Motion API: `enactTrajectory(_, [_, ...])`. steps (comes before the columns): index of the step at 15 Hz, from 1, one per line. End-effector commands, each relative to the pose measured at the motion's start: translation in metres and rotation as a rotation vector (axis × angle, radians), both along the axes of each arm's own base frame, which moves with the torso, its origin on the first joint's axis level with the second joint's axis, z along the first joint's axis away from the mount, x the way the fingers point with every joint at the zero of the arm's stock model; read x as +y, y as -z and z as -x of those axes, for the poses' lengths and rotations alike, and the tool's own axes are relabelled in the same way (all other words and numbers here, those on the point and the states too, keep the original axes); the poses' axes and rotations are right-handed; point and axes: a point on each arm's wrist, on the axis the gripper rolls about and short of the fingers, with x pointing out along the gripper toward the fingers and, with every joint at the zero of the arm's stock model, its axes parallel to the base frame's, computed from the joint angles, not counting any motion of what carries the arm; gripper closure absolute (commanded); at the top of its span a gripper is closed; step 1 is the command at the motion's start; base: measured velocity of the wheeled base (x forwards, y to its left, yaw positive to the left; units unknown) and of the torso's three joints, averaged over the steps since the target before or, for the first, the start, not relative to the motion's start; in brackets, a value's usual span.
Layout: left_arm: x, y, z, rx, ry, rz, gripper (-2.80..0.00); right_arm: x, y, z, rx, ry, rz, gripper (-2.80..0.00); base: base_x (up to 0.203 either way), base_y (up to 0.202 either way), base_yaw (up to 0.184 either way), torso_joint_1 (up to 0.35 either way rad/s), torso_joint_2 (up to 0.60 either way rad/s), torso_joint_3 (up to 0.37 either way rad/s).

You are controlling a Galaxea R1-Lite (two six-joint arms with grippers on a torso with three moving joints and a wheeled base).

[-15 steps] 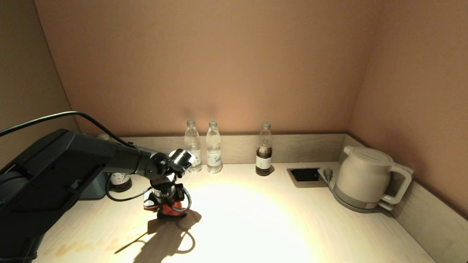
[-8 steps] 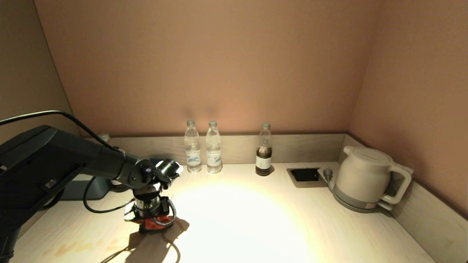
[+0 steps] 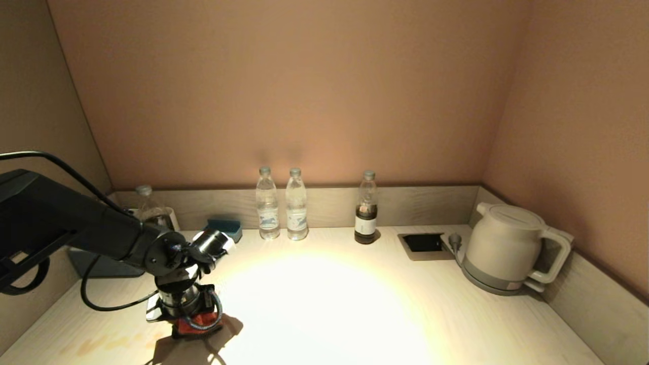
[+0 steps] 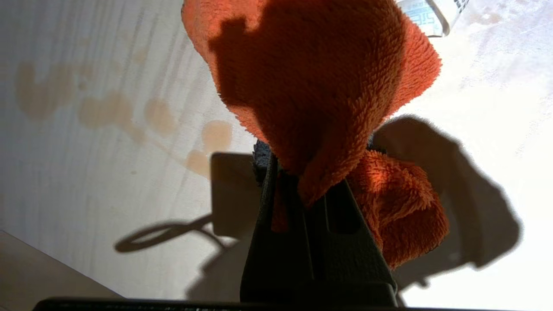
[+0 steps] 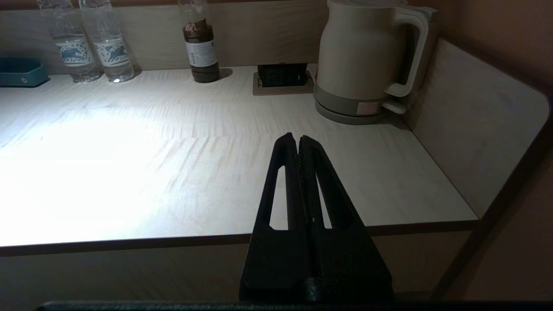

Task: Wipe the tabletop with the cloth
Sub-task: Sweep the stains on the table

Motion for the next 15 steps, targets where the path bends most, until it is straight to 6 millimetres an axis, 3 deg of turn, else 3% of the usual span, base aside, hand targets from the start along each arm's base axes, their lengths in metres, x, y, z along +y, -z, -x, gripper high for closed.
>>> enactTrajectory(1, [0.009,-0.005,0.015,-0.022,0.004,0.01,0.0,0.0,0.0,0.0,0.001,0.0,0.002,0.0,0.0,0.0,0.0,0.0,0.0,0.0])
enactTrajectory(6, [0.025,-0.007,0.023,-0.057,0.028,0.065,0.0,0.0,0.0,0.0,0.001,0.0,0.0,0.0,0.0,0.0,0.0,0.0,0.0,0.0])
enactTrajectory(9, [0.063,-0.011,0.037,-0.056,0.041,0.12,0.0,0.0,0.0,0.0,0.001,0.0,0.002,0.0,0.0,0.0,0.0,0.0,0.0,0.0])
enactTrajectory(11, [0.068,-0.012,0.038,-0.062,0.059,0.137,0.0,0.0,0.0,0.0,0.001,0.0,0.0,0.0,0.0,0.0,0.0,0.0,0.0,0.0])
enactTrajectory(15, [0.12,-0.008,0.039,-0.078,0.048,0.19,0.0,0.0,0.0,0.0,0.001,0.0,0.0,0.0,0.0,0.0,0.0,0.0,0.0,0.0])
